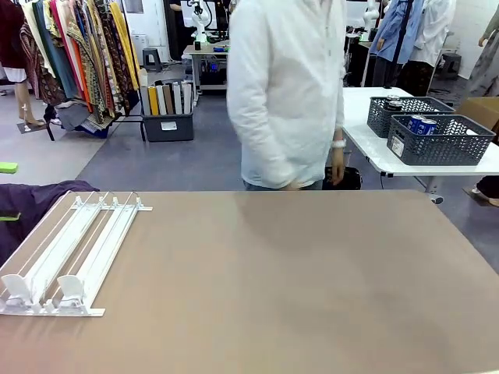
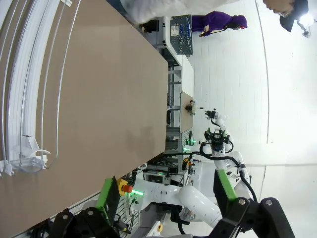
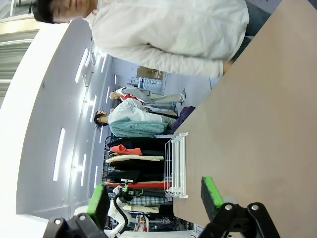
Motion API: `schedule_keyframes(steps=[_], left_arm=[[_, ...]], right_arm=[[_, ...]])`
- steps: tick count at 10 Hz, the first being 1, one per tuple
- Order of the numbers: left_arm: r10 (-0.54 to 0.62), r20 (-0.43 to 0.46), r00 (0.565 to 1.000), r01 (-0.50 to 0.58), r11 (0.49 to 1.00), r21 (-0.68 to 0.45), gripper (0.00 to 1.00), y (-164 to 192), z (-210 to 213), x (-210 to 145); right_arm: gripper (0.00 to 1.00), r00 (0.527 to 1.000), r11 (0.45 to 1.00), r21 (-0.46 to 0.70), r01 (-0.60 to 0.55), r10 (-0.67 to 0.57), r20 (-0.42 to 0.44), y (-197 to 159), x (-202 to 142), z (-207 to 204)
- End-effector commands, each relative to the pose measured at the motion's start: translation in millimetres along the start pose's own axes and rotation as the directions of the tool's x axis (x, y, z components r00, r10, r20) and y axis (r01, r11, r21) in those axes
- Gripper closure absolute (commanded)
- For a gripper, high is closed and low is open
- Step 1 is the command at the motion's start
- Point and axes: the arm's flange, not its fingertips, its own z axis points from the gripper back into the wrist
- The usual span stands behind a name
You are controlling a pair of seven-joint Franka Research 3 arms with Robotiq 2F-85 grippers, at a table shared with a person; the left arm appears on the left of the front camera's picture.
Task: Retrieve and store the cans from the dispenser.
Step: Pick up one can from the Automatic Can Dispenser and place it in the middle of the table.
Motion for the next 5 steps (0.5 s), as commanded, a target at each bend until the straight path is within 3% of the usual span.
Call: schedule_keyframes(steps=[1,5], left_arm=[[0.013,0.008,1.0,-0.013,1.0,-0.018,0.0,-4.2,-0.3,-0.5],[0.013,0.008,1.0,-0.013,1.0,-0.018,0.0,-4.2,-0.3,-0.5]], right_arm=[[0.0,1.0,1.0,0.025,-0.016,0.016,0.009,3.3,2.4,-2.0],[0.0,1.0,1.0,0.025,-0.016,0.016,0.009,3.3,2.4,-2.0]])
